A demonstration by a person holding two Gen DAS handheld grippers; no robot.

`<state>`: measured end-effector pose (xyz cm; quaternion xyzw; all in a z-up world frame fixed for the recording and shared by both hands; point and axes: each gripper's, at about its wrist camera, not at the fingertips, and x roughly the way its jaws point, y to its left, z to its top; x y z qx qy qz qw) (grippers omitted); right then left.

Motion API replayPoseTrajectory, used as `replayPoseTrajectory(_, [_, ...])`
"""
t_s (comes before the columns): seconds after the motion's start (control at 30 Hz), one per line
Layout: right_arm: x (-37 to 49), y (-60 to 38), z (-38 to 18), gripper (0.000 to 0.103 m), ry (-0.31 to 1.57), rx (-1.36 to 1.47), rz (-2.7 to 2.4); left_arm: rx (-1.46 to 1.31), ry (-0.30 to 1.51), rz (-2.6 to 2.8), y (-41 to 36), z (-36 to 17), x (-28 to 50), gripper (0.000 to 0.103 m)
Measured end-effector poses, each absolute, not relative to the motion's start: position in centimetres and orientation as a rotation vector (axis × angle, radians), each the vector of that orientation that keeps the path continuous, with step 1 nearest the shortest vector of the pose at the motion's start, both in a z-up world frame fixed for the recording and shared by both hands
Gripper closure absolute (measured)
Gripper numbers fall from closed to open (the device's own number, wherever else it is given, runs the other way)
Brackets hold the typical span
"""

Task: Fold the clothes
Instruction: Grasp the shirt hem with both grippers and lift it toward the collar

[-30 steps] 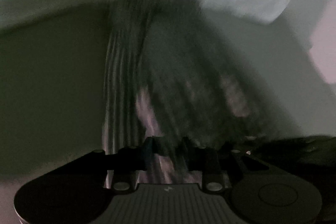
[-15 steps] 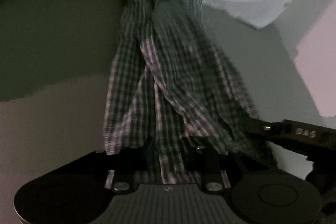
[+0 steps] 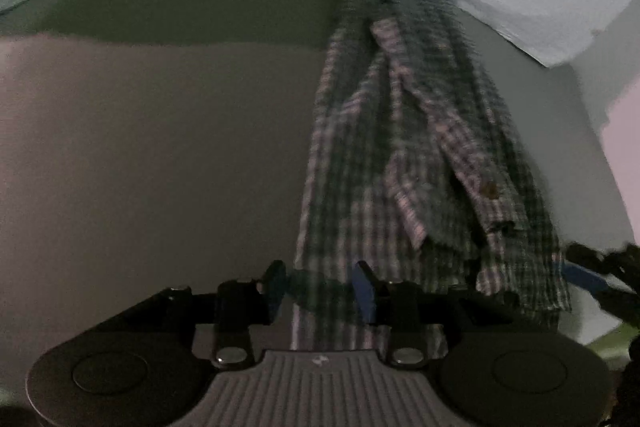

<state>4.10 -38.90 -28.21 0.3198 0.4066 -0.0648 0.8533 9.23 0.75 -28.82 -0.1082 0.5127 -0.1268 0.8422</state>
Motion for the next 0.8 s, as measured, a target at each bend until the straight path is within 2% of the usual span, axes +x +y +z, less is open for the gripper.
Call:
replayPoseTrajectory(0.27, [1.3, -39.7, -29.4, 0.052, 0.889, 0.648, -0.103, -0.29, 1.064, -0.218, 1.1, -29.0, 6.9, 0.059])
replayPoseTrajectory(0.47, [2.4, -38.7, -30.0, 0.053, 0.904, 0.638, 0.001, -0.387, 1.063, -0.26, -0.2, -29.5, 7.3, 0.061])
replayPoseTrajectory(0.53, [2.2, -38.9, -30.1, 0.054, 0.896, 0.646, 0.036, -0.457, 1.072, -0.265, -0.1, -29.9, 7.8, 0.07])
replayPoseTrajectory(0.57, [2.2, -39.0, -30.2, 0.056, 0.892, 0.667, 0.052, -0.519, 1.102, -0.288, -0.1, -30.4, 8.3, 0.086])
replayPoseTrajectory(0.6, [2.4, -39.3, -30.4, 0.061, 0.89, 0.711, 0.067, -0.599, 1.135, -0.302, 0.3, -31.1, 8.6, 0.09])
replayPoseTrajectory(0.7, [2.6, -39.7, -30.2, 0.061, 0.881, 0.746, 0.068, -0.721, 1.14, -0.287, 1.5, -32.0, 8.4, 0.091])
replayPoseTrajectory(0.8, [1.5, -40.0, -28.9, 0.055, 0.846, 0.607, 0.015, -0.7, 1.137, -0.272, 1.8, -31.9, 8.0, 0.091])
